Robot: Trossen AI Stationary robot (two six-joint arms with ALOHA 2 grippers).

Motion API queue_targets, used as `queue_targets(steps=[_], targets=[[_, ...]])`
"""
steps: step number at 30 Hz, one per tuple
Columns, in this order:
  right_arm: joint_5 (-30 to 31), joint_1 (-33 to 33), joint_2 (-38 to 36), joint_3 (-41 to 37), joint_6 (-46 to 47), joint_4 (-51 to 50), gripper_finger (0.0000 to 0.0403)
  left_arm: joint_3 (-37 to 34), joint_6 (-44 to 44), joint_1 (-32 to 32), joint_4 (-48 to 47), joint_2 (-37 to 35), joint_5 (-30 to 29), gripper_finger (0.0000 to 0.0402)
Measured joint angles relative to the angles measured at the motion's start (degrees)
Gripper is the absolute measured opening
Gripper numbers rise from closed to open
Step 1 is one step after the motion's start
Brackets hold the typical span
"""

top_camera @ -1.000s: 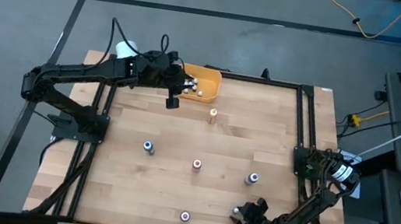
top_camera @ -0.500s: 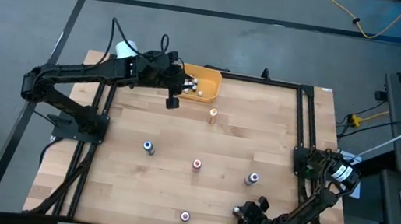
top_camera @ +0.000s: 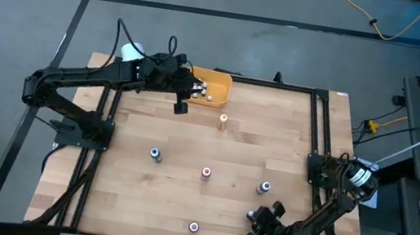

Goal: Pick & Place food coloring
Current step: Put the small orange food coloring bottle into the yellow bin

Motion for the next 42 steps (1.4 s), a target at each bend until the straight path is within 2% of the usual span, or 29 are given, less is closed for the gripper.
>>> queue_targets(steps=[8,12,17,21,23,28,32,39,42], targets=[[-0.6,-0.7,-7.2,0.7,-8.0,-4.7,0.0073,0.0,-3.5,0.0,0.0,0.0,0.8,0.0102],[-2.1,-2.4,-14.1,0.8,-16.1,-6.0,0.0074,0.0,-6.2,-1.0,-0.2,0.0,2.1,0.0102],[-7.4,-7.7,-24.5,0.8,-29.0,-9.7,0.0071,0.1,-7.2,-3.2,-0.4,0.0,3.7,0.0102],[-10.1,-14.8,-32.1,0.8,-41.4,-10.4,0.0074,3.6,-8.4,-4.1,-4.4,1.2,7.1,0.0103],[-12.1,-19.4,-35.1,0.9,-48.2,-9.9,0.0073,6.9,-8.4,-4.1,-9.8,3.0,9.2,0.0106],[-22.0,-33.0,-39.2,0.9,-65.1,-6.8,0.0069,17.5,-3.4,-4.6,-21.7,8.9,10.6,0.0119],[-29.4,-43.3,-39.4,0.9,-77.5,-1.8,0.0074,24.3,0.7,-4.7,-25.1,12.7,11.2,0.0132],[-41.4,-58.0,-38.4,0.9,-88.1,7.1,0.0070,29.5,7.0,-2.9,-29.0,17.2,20.1,0.0165],[-43.9,-62.3,-37.9,0.9,-90.4,8.3,0.0072,29.8,10.9,-2.8,-30.0,19.2,19.7,0.0177]])
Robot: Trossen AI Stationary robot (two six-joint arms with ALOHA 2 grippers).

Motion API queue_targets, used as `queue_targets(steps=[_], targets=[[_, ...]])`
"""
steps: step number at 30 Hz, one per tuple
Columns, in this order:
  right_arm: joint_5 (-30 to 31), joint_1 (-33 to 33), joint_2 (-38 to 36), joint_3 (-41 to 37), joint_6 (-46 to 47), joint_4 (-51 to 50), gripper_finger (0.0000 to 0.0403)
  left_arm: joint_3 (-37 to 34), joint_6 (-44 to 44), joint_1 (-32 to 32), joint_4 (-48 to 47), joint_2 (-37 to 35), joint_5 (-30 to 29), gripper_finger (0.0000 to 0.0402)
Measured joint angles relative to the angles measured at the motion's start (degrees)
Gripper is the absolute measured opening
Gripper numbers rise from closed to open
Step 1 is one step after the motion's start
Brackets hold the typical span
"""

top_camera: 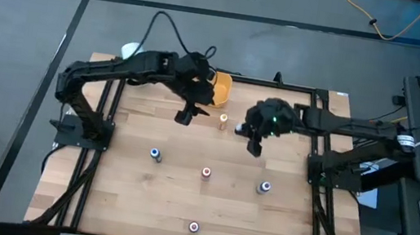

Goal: Pick & Place food coloring
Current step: Put the small orange food coloring bottle into the yellow bin

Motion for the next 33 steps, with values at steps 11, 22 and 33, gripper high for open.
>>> queue_targets(steps=[11,22,33], targets=[[-2.8,-6.5,5.8,4.8,-8.5,-1.4,0.0073,0.0,2.5,0.3,8.7,3.7,1.0,0.0183],[-4.6,-8.1,12.5,12.1,-16.1,-2.0,0.0075,0.1,-2.1,0.3,10.8,3.7,1.6,0.0159],[-4.5,-8.0,18.9,22.5,-22.2,-7.0,0.0076,0.1,-4.8,0.2,9.5,3.7,0.1,0.0155]])
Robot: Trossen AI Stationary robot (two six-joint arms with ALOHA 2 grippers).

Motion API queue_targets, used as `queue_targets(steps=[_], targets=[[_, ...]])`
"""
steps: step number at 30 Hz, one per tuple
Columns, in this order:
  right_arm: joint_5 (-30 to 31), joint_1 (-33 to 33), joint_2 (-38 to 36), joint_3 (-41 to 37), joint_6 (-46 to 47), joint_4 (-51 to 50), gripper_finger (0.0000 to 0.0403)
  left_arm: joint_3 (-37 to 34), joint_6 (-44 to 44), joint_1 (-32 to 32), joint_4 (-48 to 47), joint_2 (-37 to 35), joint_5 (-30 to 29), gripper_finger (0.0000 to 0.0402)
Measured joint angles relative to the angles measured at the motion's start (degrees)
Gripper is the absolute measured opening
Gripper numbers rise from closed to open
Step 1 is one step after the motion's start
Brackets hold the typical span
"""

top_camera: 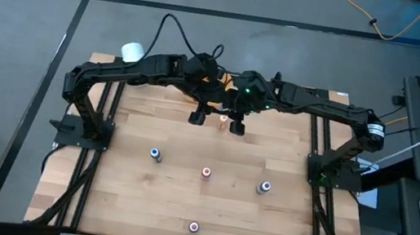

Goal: Pick & Place food coloring
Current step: Put the small orange food coloring bottle into the yellow bin

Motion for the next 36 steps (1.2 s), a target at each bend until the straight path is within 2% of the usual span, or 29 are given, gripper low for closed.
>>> queue_targets(steps=[13,25,36], targets=[[0.0,0.0,0.5,1.8,-0.6,-2.7,0.0076,0.0,1.7,0.2,-2.6,0.0,-2.1,0.0133],[0.1,0.0,0.5,1.8,-1.5,-2.6,0.0077,0.0,1.4,1.6,-2.3,0.0,0.5,0.0110],[0.1,0.0,0.5,1.7,-2.9,-2.9,0.0077,0.0,1.0,1.6,-2.3,1.4,2.5,0.0109]])
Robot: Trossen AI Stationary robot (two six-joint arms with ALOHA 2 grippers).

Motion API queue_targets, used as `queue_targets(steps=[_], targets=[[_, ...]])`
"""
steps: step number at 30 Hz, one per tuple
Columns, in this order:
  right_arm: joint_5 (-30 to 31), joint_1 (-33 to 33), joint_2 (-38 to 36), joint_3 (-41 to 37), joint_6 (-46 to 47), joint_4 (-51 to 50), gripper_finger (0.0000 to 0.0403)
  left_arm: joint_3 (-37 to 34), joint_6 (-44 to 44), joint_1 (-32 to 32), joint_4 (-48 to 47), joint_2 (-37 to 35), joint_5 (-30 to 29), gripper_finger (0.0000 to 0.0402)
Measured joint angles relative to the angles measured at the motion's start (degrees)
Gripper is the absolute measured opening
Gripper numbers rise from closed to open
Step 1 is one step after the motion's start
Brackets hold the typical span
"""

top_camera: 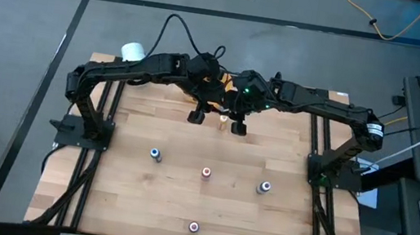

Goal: Pick & Place food coloring
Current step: Put the small orange food coloring bottle into the yellow bin

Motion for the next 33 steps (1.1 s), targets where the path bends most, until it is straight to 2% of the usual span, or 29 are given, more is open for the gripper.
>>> queue_targets(steps=[11,21,28,33], targets=[[0.1,0.0,0.1,0.0,-0.1,-0.1,0.0077,0.0,-0.8,0.1,1.1,0.8,0.4,0.0097],[0.2,0.0,0.1,0.0,-0.3,0.1,0.0081,0.0,-1.1,0.4,0.9,0.8,0.5,0.0050],[0.4,-0.4,0.0,0.0,-1.3,0.1,0.0093,0.0,-1.5,0.4,0.7,0.8,0.3,0.0057],[0.4,-1.2,-1.4,1.1,-3.0,-1.0,0.0105,-0.2,-2.0,0.3,-0.9,0.7,-3.1,0.0054]])
